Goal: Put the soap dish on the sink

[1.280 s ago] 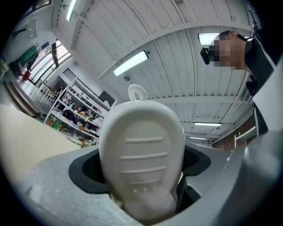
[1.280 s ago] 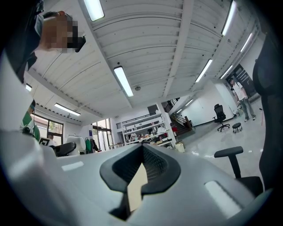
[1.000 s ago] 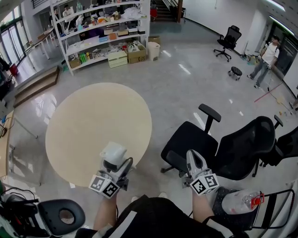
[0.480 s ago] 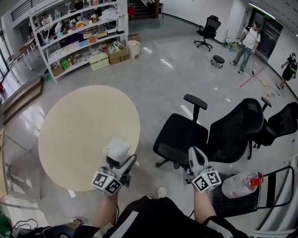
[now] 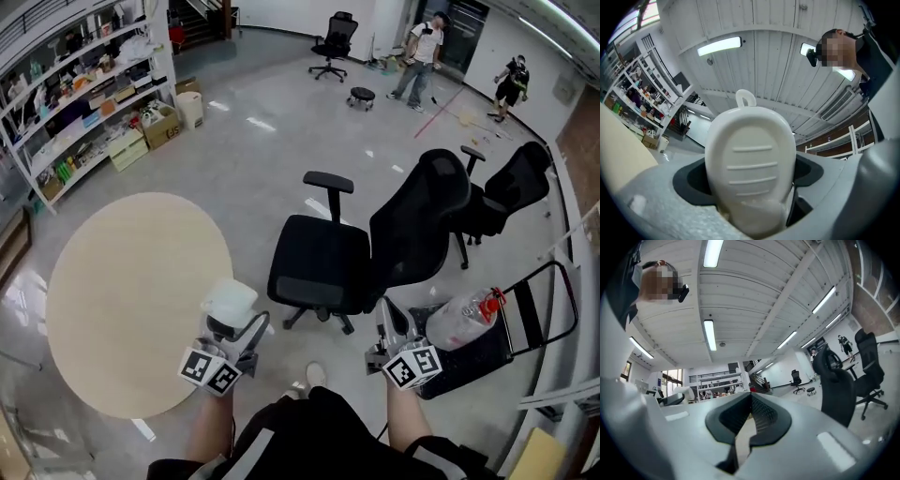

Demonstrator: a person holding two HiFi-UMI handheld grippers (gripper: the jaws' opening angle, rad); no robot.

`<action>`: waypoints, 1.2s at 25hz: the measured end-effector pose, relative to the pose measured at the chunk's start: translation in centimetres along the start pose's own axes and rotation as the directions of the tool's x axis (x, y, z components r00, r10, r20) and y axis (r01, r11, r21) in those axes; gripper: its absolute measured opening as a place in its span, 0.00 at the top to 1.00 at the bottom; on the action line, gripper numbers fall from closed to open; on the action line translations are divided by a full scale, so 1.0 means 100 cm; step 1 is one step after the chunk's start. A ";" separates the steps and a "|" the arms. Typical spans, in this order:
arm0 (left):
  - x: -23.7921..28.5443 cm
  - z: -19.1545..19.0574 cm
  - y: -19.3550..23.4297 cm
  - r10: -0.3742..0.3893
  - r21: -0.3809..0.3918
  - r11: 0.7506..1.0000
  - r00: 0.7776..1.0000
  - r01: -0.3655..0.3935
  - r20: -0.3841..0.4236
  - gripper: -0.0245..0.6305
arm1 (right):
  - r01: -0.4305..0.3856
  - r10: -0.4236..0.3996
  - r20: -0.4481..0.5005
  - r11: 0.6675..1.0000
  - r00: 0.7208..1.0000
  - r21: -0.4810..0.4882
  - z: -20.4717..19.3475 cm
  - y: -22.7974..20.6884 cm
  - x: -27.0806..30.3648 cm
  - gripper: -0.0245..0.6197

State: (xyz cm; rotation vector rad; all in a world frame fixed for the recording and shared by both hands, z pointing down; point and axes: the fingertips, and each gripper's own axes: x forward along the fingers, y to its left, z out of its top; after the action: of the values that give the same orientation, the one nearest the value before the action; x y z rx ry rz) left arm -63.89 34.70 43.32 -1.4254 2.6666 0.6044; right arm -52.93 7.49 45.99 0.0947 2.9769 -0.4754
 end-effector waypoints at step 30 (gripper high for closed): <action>0.177 -0.172 -0.400 -0.644 -0.175 0.762 0.756 0.623 -0.114 0.25 | 0.622 -0.581 0.287 0.780 0.762 -0.070 0.143 -0.218 -0.403 0.95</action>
State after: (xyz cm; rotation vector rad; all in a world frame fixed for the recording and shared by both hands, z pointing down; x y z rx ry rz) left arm -39.37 -5.34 42.62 -2.3468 2.0266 0.5985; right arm -13.15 -19.34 44.59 -0.9052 2.7125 -0.2652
